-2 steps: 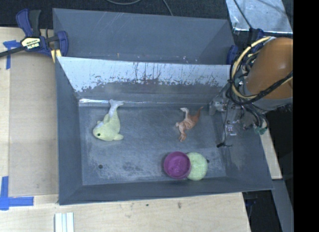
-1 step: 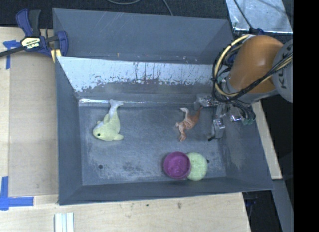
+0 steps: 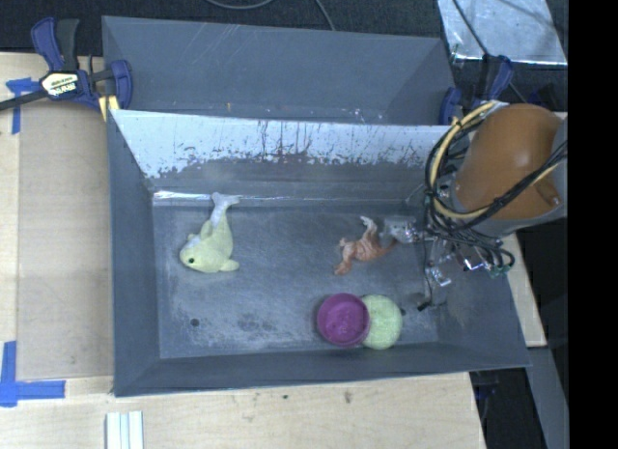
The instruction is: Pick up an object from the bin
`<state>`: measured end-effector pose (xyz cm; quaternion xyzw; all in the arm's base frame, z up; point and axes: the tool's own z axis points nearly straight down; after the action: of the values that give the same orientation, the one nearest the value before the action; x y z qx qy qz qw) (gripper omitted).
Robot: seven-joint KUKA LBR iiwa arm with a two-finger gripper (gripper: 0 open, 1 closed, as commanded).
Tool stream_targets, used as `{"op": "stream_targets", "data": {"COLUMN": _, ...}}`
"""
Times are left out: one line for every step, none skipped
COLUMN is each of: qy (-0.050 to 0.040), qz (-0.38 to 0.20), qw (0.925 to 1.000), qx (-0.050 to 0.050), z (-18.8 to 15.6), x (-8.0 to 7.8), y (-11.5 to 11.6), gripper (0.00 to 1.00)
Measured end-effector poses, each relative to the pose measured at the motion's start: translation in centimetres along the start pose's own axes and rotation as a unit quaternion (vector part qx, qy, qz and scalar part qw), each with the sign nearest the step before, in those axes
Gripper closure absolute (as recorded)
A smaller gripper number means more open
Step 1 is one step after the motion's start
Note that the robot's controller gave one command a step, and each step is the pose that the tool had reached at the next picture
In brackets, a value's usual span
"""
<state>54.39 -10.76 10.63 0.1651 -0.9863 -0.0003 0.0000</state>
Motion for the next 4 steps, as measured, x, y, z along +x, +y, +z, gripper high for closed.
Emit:
{"op": "stream_targets", "data": {"qy": -0.0017, "qz": 0.002, "qw": 1.0, "qx": 0.001, "z": 0.0, "x": -4.2, "y": -1.0, "gripper": 0.0}}
{"op": "stream_targets", "data": {"qy": -0.0032, "qz": -0.094, "qw": 0.9955, "qx": 0.002, "z": 2.7, "x": -7.5, "y": 0.1, "gripper": 0.0}}
{"op": "stream_targets", "data": {"qy": -0.0031, "qz": -0.053, "qw": 0.9986, "qx": 0.001, "z": 3.6, "x": -7.4, "y": -1.6, "gripper": 1.0}}
{"op": "stream_targets", "data": {"qy": -0.0031, "qz": -0.053, "qw": 0.9986, "qx": 0.001, "z": 3.6, "x": -7.4, "y": -1.6, "gripper": 1.0}}
